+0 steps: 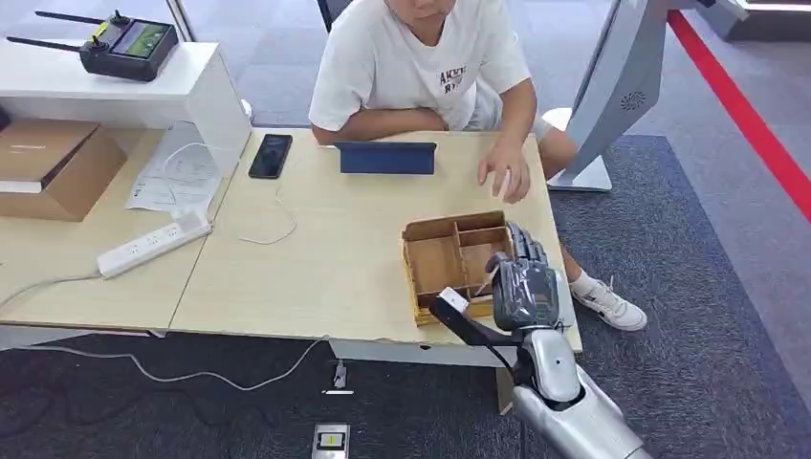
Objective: Pass the card to the sensor for recognition and then transmit it.
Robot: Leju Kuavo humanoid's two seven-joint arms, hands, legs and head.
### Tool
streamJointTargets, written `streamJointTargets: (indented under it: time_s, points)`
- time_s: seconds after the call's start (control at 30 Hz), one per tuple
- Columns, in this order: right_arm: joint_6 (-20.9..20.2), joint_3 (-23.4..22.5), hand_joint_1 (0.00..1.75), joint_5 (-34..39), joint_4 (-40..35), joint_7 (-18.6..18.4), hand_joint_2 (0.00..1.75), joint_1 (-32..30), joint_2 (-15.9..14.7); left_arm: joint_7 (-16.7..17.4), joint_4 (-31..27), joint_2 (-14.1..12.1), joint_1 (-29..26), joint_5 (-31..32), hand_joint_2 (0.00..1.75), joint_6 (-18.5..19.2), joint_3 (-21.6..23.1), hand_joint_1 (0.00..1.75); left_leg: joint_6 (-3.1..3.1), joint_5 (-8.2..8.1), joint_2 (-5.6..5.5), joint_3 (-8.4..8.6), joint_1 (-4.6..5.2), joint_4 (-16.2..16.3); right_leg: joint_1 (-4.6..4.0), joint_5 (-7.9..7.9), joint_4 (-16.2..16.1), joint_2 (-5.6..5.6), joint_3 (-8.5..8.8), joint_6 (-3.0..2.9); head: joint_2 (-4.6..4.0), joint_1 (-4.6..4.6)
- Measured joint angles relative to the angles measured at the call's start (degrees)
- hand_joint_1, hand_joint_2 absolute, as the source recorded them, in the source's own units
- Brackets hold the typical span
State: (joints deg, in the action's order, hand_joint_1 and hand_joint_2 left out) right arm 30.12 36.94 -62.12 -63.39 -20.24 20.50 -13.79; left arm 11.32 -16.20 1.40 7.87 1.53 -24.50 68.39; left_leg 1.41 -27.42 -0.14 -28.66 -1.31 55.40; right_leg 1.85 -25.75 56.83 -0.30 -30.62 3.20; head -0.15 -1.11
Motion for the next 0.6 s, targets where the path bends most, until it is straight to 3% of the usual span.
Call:
streamJointTargets:
  time_s: [0.3,0.6]
  points:
    - [-4.0,-2.8,1.75,-5.5,-14.7,-1.8,1.75,1.8,-1.9,-0.2,0.0,0.0,0.1,0.6,0.0,1.0,0.0,0.0,0.0,0.0,0.01,0.01,0.0,0.0,0.0,0.0,0.0,0.0,0.0,0.0,0.0,0.0]
    - [-9.9,-2.6,1.75,-4.4,-17.7,-0.5,1.75,7.7,-1.9,0.0,0.0,0.0,1.0,2.7,0.0,2.9,0.0,0.0,0.0,0.03,0.01,-0.01,0.0,0.0,0.0,0.01,0.0,0.0,0.02,-0.01,0.0,0.02]
